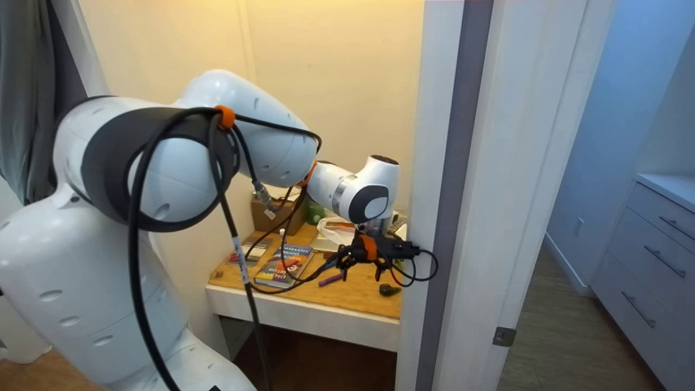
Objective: Place the purple marker upright.
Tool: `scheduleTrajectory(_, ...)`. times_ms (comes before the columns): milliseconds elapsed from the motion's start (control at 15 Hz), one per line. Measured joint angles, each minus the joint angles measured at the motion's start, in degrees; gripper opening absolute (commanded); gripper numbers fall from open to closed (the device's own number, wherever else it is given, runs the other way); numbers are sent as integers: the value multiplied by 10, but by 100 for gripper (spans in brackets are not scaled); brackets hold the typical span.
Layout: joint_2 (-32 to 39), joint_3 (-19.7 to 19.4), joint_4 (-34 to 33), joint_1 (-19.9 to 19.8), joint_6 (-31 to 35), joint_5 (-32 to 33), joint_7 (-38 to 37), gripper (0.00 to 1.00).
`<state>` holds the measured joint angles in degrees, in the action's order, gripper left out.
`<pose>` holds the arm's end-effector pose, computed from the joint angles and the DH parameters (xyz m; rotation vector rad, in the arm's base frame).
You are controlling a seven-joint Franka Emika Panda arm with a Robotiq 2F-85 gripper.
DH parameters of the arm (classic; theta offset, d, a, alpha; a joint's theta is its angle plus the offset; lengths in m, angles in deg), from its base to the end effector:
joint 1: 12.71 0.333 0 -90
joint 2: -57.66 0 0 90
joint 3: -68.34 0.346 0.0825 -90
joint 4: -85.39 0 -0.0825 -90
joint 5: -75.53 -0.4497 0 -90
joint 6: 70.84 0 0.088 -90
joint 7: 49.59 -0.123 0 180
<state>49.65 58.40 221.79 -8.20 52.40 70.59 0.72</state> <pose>0.5121 -0.0433 0.3413 -2.8133 -1.0838 0.0573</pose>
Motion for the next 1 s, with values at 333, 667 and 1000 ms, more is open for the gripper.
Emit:
scheduleTrajectory(333, -13, 66, 7, 6, 14, -19, -105, 100)
scheduleTrajectory(667, -9, 106, 3, 20, 28, -18, -144, 100)
scheduleTrajectory(1000, 30, 111, -25, 22, 23, -11, -69, 100)
